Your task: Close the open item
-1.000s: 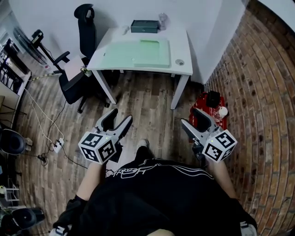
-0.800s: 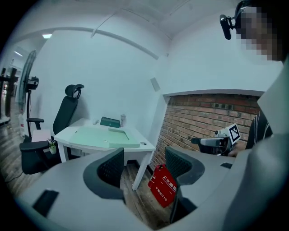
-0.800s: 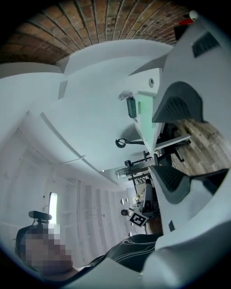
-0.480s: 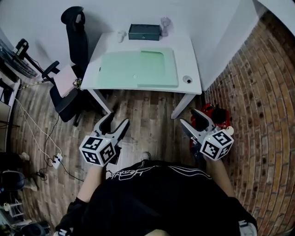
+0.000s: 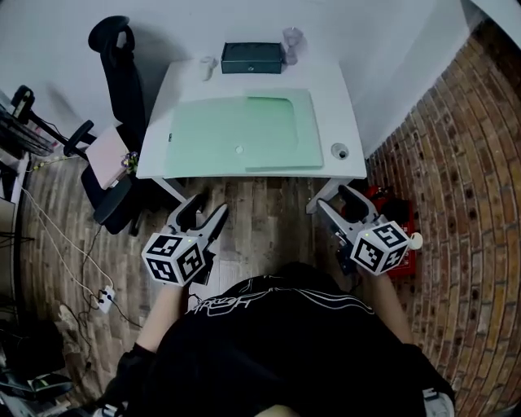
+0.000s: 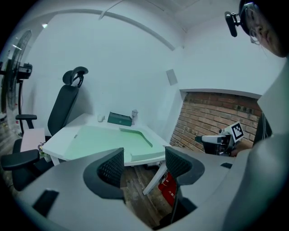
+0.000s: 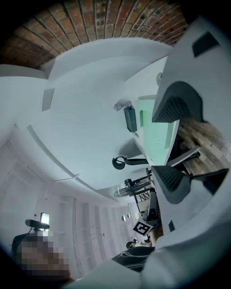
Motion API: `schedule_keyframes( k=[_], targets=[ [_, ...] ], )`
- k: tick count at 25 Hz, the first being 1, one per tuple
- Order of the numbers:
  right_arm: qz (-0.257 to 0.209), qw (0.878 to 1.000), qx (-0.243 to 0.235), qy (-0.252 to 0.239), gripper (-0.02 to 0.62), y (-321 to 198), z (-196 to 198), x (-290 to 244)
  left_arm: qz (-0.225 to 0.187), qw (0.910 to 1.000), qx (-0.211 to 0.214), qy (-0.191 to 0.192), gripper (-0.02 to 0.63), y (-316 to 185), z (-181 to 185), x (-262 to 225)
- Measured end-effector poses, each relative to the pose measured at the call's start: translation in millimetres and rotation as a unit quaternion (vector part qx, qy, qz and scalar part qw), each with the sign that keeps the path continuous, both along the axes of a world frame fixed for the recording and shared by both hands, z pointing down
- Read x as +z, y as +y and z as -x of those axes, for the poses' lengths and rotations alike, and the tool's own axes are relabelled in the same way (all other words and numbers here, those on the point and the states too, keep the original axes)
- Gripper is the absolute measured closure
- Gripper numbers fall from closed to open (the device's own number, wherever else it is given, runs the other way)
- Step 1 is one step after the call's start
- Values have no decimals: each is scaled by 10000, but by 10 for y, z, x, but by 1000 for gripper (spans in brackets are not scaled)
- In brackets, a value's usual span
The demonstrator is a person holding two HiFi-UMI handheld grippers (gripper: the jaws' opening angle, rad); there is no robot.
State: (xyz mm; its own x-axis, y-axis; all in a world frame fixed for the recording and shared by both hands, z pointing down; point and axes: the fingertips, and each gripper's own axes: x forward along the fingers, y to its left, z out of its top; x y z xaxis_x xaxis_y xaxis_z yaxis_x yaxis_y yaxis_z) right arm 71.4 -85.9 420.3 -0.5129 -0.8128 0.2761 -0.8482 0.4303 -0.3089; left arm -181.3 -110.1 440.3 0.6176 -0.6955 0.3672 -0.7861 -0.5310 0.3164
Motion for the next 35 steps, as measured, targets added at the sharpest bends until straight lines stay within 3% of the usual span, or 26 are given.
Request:
schedule_keyframes(
  k=[5, 13, 23, 35],
  targets=[
    [104, 9998, 141, 47, 304, -310, -83, 134, 90, 10000, -27, -25, 318, -299, 24, 126],
    [544, 9983, -35, 190, 279, -1032, -133, 551, 279, 9994, -143, -162, 318, -857, 50, 255],
    [1045, 9922, 34, 674, 255, -1917, -288, 1001, 517, 9981, -252, -213, 318, -1627, 6, 377],
    [1671, 9792, 10, 1150, 238, -2368, -318, 1507, 562, 9972, -470, -155, 318, -2188, -2, 429]
  ],
)
